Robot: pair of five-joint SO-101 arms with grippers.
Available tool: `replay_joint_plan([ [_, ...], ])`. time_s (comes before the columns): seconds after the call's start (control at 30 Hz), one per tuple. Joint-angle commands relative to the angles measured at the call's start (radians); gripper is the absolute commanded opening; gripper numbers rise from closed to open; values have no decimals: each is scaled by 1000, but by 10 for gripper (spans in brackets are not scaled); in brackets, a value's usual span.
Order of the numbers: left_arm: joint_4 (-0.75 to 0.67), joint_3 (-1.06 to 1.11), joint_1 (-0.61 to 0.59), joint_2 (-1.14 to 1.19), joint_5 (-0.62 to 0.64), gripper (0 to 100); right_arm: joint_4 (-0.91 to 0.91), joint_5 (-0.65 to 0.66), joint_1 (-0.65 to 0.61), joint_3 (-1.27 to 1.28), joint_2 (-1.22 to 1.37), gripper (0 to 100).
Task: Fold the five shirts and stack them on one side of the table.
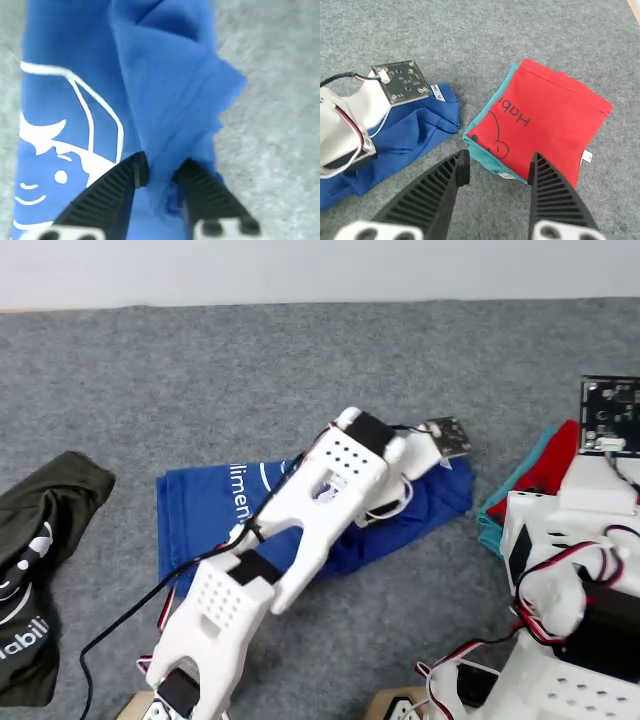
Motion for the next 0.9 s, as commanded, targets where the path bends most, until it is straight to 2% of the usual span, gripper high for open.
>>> replay_joint_plan([
  [0.0,-44,-19,-52,-5,6,132,12,-11,13,-35,-2,201],
  [0.5,-107,-21,-167,-6,-48,134,36,-11,13,-35,-4,201],
  [0.73,94,-213,-126,-6,-40,107,36,-11,13,-35,-2,201],
  [0.87,92,-128,-72,-81,-9,73,30,-11,12,-35,-2,201],
])
